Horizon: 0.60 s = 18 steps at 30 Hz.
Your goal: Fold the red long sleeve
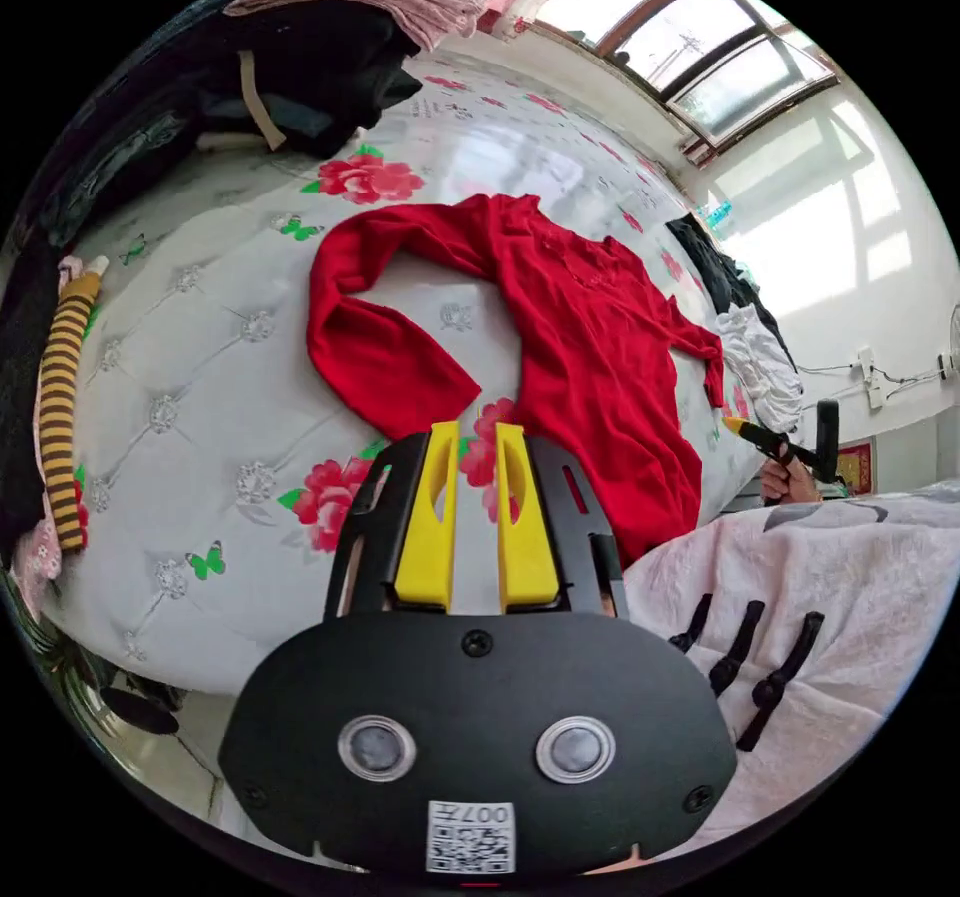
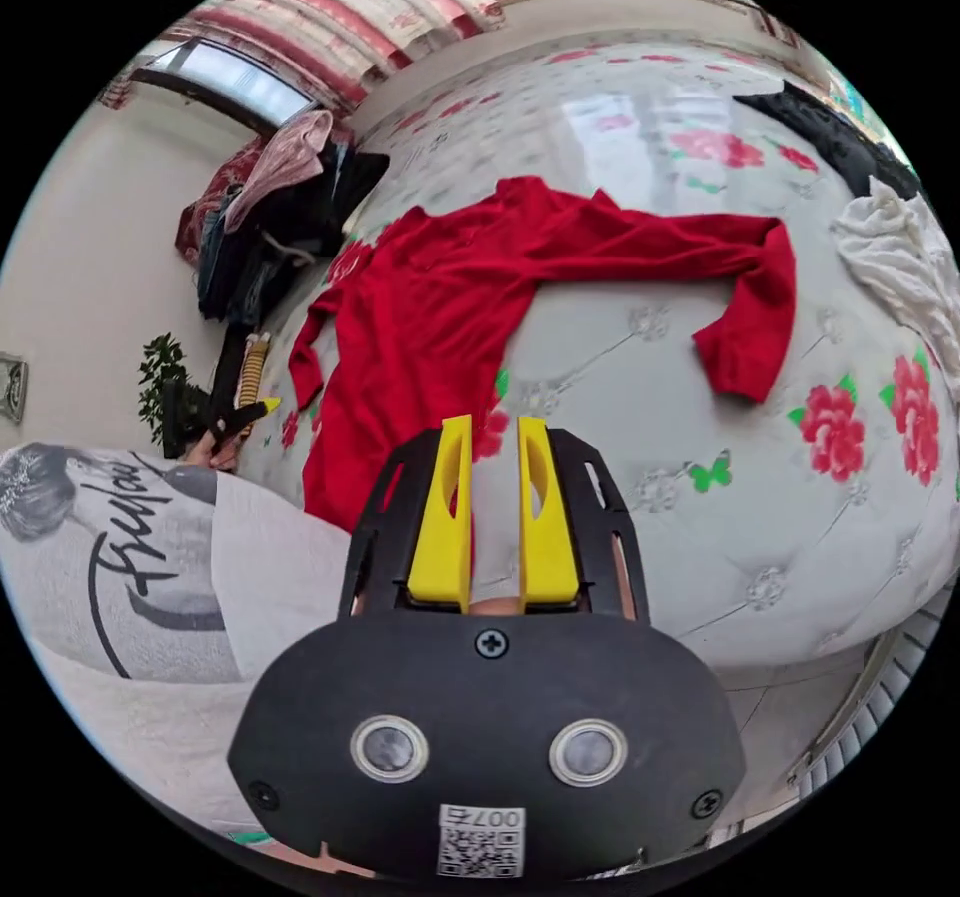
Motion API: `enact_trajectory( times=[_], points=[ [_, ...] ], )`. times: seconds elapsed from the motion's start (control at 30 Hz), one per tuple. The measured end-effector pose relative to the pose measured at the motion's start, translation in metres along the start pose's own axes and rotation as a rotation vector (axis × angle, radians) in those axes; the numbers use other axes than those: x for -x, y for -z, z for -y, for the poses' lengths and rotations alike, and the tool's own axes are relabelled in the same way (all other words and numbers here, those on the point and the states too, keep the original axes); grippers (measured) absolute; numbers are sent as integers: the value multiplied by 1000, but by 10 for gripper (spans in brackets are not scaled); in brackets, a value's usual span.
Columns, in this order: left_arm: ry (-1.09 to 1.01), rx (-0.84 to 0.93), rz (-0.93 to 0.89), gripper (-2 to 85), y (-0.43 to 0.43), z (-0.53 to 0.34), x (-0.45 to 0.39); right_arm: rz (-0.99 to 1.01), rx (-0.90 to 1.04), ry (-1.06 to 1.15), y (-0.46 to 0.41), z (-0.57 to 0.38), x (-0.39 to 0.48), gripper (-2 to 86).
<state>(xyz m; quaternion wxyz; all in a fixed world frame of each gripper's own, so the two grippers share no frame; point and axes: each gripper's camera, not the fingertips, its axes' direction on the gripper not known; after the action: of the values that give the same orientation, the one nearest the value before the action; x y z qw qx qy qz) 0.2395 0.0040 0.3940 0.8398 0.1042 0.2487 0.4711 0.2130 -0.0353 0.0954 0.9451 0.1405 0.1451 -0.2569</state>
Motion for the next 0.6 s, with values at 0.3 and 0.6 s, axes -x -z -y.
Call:
enact_trajectory(
  times=[0.3, 0.6],
  points=[
    [-320, 173, 66, -1, -95, 22, -73, -225, 115, 95, -53, -23, 33, 4],
    [-209, -45, 121, 69, -10, 31, -70, -205, -75, 66, 25, -50, 36, 38]
  ],
)
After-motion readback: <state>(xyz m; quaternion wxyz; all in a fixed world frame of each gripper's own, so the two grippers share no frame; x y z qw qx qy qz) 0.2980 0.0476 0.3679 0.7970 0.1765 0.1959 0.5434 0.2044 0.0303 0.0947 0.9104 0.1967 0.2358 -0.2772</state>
